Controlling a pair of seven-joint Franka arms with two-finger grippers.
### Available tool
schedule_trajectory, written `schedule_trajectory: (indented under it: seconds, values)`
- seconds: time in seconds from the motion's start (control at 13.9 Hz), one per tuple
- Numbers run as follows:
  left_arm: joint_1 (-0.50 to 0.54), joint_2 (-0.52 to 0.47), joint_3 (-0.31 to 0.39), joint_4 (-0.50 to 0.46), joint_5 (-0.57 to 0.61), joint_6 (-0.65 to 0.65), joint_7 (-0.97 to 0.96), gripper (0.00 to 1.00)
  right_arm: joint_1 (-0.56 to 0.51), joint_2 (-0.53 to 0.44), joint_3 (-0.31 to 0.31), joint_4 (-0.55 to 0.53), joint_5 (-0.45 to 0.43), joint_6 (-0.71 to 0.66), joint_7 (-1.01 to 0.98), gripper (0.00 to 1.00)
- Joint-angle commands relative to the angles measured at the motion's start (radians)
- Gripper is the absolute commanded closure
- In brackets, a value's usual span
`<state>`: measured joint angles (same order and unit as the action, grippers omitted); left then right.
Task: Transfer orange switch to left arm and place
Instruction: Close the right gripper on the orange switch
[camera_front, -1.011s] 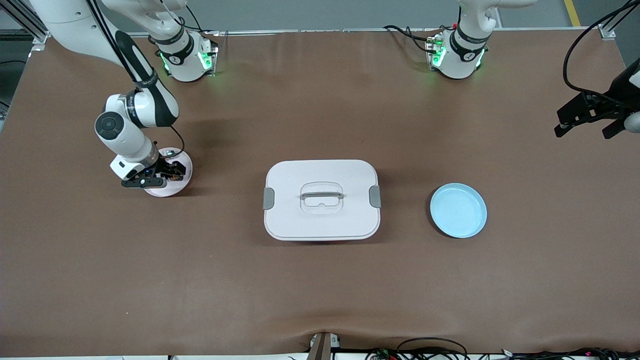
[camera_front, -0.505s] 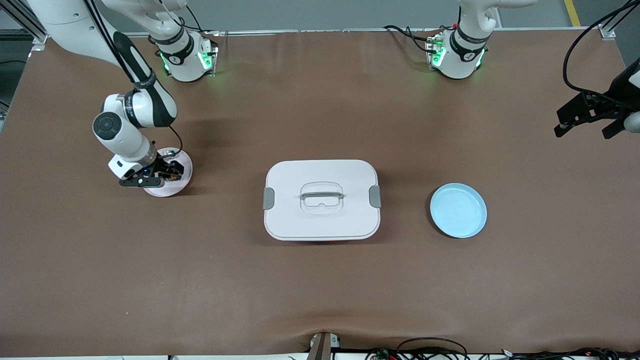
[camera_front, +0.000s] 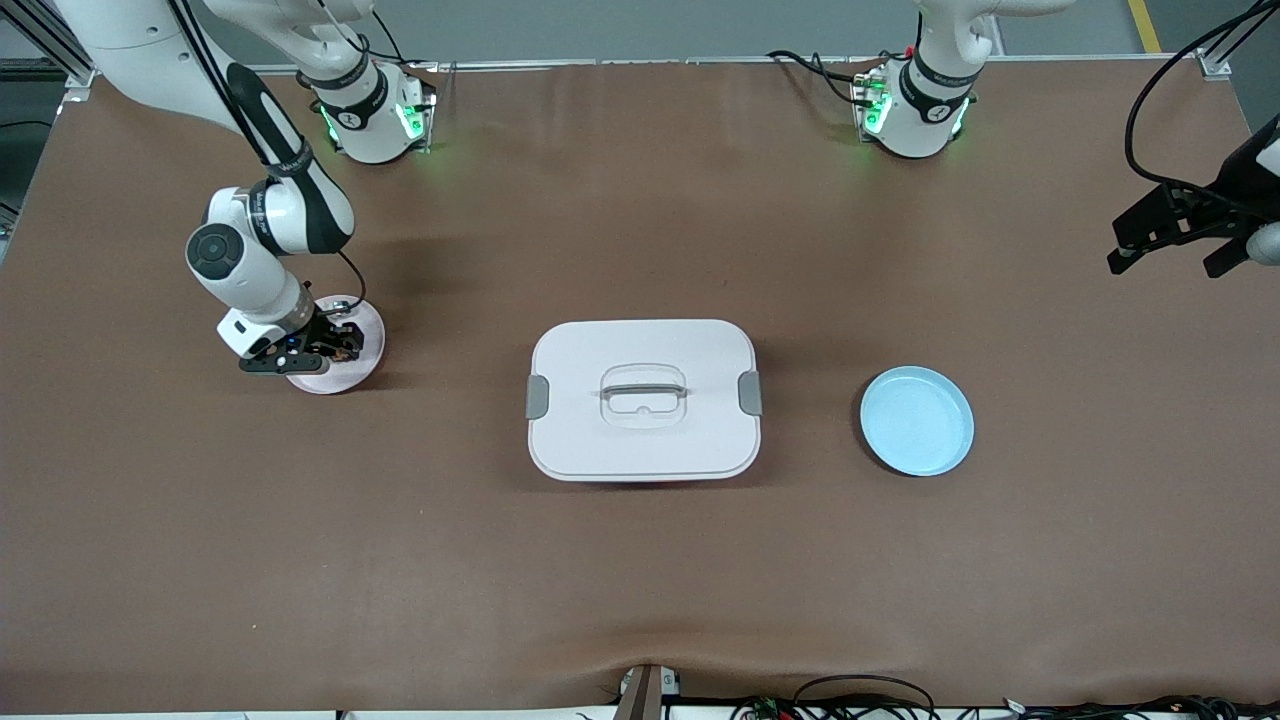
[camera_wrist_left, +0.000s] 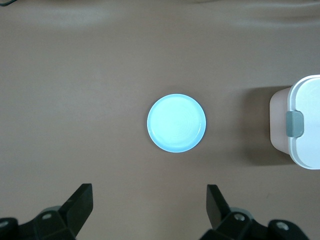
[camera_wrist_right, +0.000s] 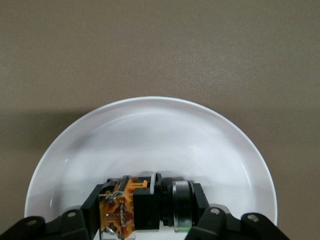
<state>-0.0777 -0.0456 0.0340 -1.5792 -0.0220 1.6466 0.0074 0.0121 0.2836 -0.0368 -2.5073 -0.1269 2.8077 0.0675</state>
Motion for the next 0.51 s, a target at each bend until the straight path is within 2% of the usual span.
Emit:
schedule_trajectory:
  seconds: [0.0,0.43]
  values:
    - [0.004,0.009,-0.016,0.027,0.007,-0.022,0.008,0.00,-0.017,-0.008,0.008,-0.012,-0.027,0.003,0.023,1.00]
    - [0.009,0.006,-0.029,0.027,0.007,-0.022,0.008,0.00,-0.018,-0.026,0.006,0.001,-0.027,-0.017,0.029,1.00]
